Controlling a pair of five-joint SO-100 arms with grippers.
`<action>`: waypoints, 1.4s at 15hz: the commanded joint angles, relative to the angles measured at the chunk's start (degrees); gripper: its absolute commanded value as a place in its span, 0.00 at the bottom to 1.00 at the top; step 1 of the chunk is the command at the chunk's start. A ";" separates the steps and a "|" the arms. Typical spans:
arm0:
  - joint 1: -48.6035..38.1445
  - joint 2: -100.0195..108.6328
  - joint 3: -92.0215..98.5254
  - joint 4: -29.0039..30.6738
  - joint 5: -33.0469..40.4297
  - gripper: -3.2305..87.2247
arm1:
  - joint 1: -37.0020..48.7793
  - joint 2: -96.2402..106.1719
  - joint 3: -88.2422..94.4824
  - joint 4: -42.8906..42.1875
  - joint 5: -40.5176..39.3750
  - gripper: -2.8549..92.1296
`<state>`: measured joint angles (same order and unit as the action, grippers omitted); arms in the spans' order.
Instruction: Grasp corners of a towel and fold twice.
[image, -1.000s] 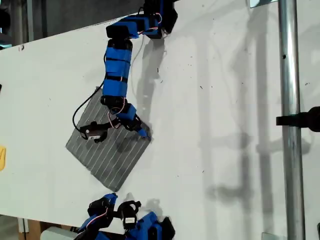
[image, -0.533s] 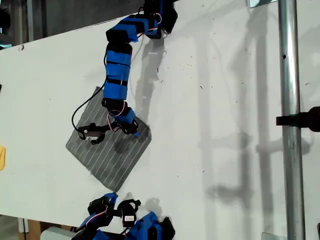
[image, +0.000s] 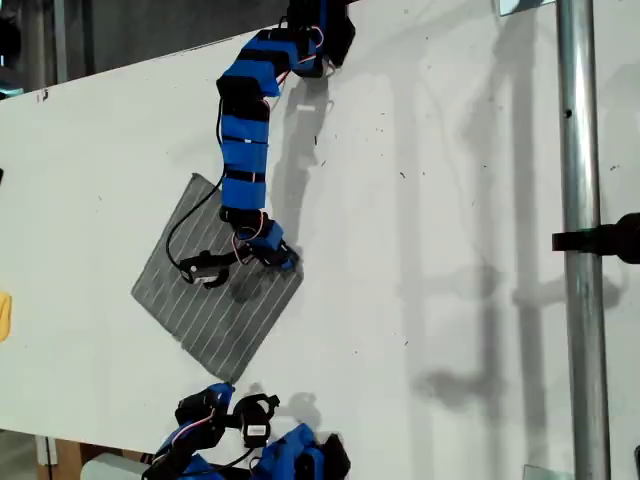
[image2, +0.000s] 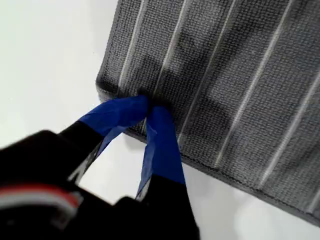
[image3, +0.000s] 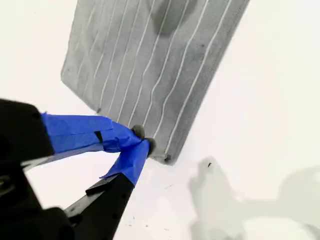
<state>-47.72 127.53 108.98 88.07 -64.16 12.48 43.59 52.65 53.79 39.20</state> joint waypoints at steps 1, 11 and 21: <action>-1.41 -0.09 -0.09 -1.14 0.53 0.00 | -0.88 1.05 -3.69 -0.62 1.14 0.03; -1.76 0.62 3.16 -1.93 0.62 0.00 | -5.01 7.21 7.47 15.03 8.44 0.03; -2.29 6.06 5.98 -0.79 0.79 0.00 | -7.47 22.41 30.94 21.01 14.77 0.03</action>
<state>-49.13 132.19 115.58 86.75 -63.63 6.06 62.67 82.09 73.30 53.00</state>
